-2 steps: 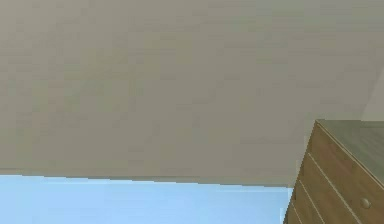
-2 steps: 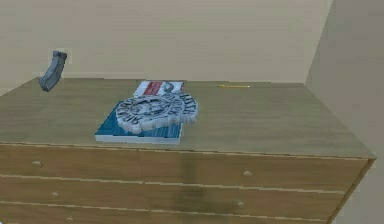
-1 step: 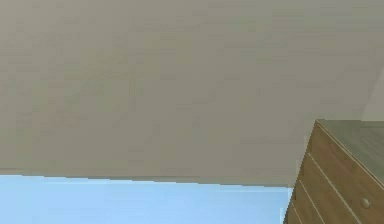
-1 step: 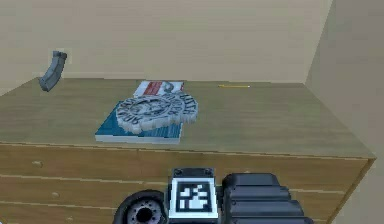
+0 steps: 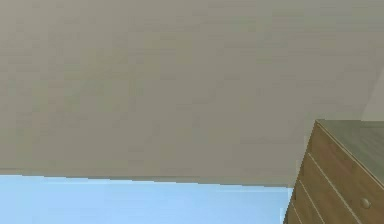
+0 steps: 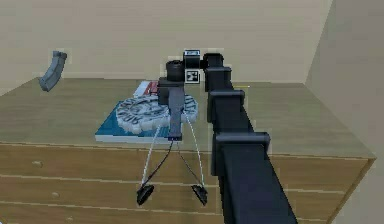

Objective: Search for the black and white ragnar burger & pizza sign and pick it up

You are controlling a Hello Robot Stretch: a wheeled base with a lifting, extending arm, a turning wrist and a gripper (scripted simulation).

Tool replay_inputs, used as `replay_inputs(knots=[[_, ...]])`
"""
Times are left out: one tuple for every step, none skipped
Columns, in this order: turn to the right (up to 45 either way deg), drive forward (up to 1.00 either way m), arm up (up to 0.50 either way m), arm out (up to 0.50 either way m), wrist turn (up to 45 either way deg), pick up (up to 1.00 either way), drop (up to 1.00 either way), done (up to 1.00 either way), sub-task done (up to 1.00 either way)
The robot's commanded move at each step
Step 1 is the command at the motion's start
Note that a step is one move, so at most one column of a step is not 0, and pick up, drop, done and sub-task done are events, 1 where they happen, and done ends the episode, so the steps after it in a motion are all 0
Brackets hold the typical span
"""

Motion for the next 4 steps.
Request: replay_inputs(knots=[[0.0, 0.00, 0.00, 0.00, 45.0, 0.00, 0.00, 0.00, 0.00], [0.0, 0.00, 0.00, 0.00, 45.0, 0.00, 0.00, 0.00, 0.00], [0.0, 0.00, 0.00, 0.00, 39.0, 0.00, 0.00, 0.00, 0.00], [0.0, 0.00, -0.06, 0.00, 0.0, 0.00, 0.00, 0.00, 0.00]])
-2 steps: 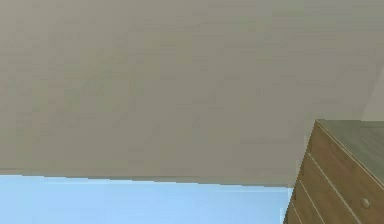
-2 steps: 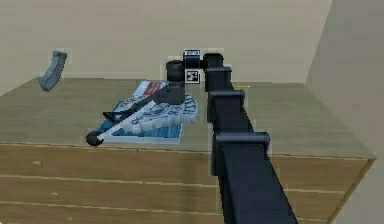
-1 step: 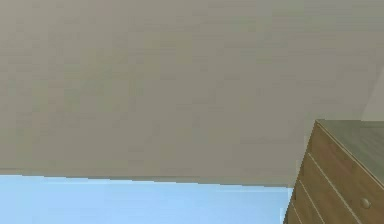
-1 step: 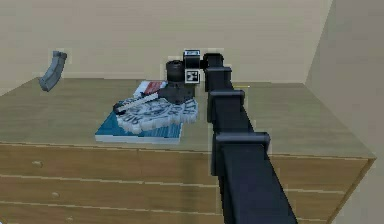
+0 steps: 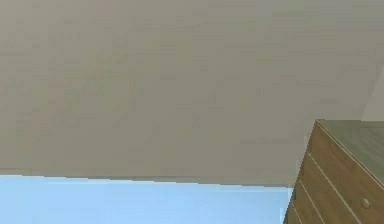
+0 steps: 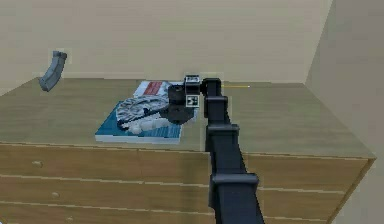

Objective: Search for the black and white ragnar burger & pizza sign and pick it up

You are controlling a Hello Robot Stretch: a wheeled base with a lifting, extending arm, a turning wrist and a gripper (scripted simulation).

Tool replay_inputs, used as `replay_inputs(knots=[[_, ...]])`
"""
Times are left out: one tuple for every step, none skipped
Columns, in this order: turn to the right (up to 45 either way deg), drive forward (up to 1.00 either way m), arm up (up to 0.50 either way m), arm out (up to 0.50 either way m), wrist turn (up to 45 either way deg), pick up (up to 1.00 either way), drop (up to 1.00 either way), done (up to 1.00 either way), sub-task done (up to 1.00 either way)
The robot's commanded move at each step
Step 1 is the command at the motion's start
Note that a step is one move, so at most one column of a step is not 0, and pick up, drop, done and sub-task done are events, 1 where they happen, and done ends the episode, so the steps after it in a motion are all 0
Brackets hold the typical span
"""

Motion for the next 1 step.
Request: replay_inputs(knots=[[0.0, 0.00, 0.00, 0.00, 0.0, 1.00, 0.00, 0.00, 0.00]])
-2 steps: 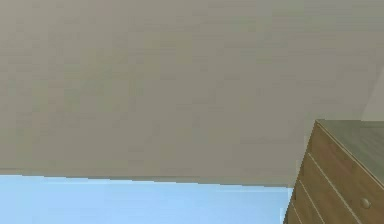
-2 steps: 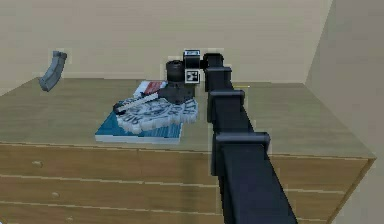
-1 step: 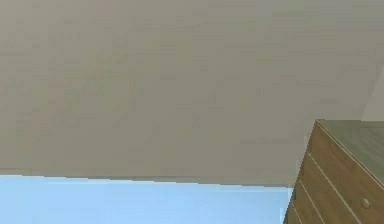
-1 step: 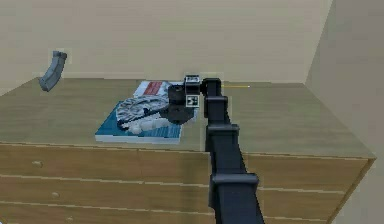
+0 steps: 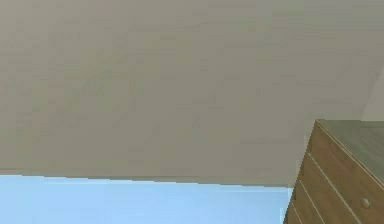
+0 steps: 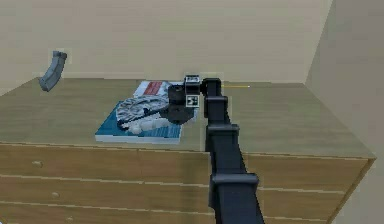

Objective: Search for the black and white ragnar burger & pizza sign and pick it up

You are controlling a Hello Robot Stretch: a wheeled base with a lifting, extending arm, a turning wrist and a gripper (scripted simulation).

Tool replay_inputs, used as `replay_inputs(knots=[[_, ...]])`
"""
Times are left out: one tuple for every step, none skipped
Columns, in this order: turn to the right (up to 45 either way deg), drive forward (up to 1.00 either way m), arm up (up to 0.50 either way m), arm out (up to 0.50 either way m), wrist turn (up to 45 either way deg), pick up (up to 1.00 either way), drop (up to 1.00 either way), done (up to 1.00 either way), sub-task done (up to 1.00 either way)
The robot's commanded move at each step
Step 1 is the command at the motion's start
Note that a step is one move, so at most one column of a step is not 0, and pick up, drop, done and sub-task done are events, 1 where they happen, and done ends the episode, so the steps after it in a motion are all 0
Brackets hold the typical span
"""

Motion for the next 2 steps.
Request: replay_inputs(knots=[[0.0, 0.00, 0.06, 0.00, 0.0, 0.00, 0.00, 0.00, 0.00], [0.0, 0.00, 0.00, 0.00, 0.0, 0.00, 0.00, 1.00, 0.00]])
